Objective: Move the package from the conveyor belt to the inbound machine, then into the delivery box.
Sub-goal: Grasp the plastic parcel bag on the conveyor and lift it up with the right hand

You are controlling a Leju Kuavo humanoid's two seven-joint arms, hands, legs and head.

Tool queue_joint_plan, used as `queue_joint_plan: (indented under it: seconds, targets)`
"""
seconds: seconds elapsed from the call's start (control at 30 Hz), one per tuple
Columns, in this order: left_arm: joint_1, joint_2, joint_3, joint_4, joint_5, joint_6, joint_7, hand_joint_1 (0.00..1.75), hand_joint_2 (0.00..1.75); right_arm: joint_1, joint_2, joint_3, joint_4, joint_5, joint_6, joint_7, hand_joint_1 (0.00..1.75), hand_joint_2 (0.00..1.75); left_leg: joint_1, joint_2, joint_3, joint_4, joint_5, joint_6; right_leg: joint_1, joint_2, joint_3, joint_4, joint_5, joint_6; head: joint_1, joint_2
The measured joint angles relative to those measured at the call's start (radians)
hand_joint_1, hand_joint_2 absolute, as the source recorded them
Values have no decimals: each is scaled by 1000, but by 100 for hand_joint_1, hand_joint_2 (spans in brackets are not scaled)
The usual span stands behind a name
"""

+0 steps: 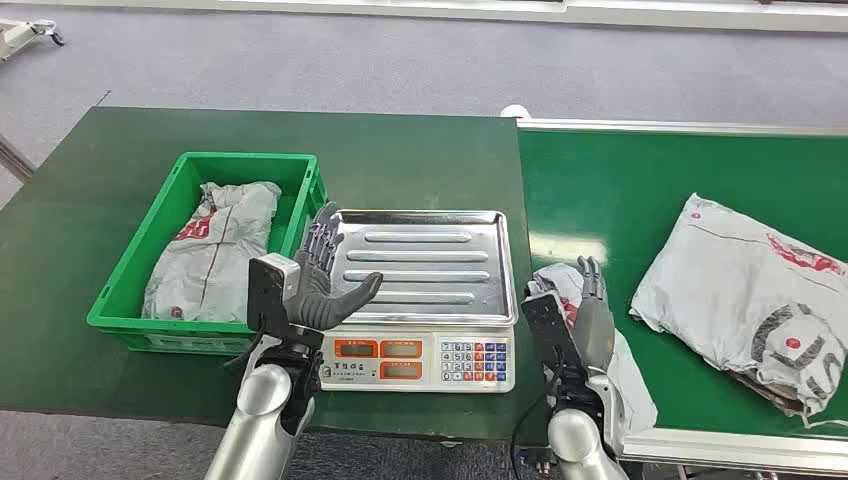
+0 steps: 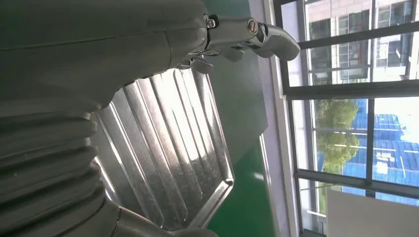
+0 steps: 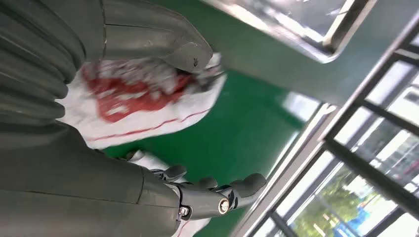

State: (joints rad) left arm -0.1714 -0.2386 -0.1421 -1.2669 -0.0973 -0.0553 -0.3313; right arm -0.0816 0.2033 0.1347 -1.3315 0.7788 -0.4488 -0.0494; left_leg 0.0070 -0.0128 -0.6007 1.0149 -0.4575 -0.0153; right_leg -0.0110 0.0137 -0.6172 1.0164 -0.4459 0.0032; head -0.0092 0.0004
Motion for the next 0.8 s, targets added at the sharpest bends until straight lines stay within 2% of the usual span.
queue_joint_plan:
  seconds: [0.2, 0.57, 0.8]
  targets:
    - [29, 3, 21, -29, -3, 2, -4, 0, 175, 59, -1, -33, -33, 116, -15, 52, 0, 175, 0, 0, 0, 0, -1, 0, 0, 0, 0, 0, -1, 0, 0, 0]
    - [42, 4, 30, -47, -6, 2, -4, 0, 175, 90, -1, -57, -55, 127, -17, 59, 0, 175, 0, 0, 0, 0, 0, 1, 0, 0, 1, 0, 0, 0, 0, 0]
    - [42, 4, 30, -47, -8, 1, -5, 0, 175, 136, -1, -67, -86, 202, -42, 106, 0, 175, 0, 0, 0, 0, -1, 1, 0, 0, 1, 0, -1, 1, 0, 0]
